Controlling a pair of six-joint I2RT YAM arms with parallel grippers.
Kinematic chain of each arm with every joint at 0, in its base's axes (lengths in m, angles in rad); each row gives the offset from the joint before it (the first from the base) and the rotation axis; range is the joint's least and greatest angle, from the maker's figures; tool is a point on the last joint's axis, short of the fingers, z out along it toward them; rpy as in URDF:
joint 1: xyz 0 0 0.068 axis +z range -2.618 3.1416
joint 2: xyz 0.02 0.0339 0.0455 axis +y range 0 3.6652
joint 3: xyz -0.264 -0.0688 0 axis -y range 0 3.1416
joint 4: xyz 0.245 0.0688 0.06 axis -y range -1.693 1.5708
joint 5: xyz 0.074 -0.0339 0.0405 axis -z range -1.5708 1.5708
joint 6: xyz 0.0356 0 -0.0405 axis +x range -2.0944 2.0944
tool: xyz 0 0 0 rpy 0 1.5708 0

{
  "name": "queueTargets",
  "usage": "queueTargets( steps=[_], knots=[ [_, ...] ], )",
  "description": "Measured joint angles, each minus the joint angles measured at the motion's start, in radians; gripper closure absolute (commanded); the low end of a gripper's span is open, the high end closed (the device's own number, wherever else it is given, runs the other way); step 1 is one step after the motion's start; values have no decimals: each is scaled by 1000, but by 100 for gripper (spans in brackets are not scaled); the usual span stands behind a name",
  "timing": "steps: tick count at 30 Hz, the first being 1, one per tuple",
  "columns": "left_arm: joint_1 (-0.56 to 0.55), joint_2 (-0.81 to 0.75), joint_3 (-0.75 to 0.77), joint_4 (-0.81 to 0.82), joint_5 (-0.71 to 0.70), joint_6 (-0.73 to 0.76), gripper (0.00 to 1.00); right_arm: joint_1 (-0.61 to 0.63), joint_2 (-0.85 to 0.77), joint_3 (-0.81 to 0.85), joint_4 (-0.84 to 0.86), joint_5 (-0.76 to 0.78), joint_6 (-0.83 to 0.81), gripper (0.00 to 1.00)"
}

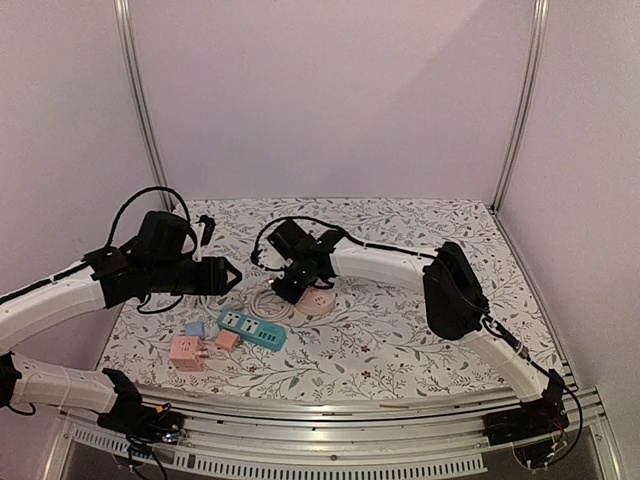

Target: Insert the plug

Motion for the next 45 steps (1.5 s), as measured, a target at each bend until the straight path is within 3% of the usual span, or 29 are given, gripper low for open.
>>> queueTargets(
  steps=[7,20,33,34,36,40,45],
  knots=[
    [0,-22,-16,1,5,-8,100,2,-3,-5,-32,48,22,100],
    [0,-3,-40,37,24,-26,100,-71,-117,-193,-39,221,249,100],
    [0,38,-51,106,72,-41,100,-206,-177,-259,-183,318,752,100],
    [0,38,-52,109,75,-43,100,-216,-182,-262,-190,315,783,97],
    [0,39,-55,118,77,-45,100,-238,-192,-267,-204,300,833,76],
    [0,48,-56,128,80,-51,100,-285,-203,-271,-197,243,880,44],
    [0,53,-56,132,79,-52,100,-332,-224,-284,-177,166,868,22]
  ],
)
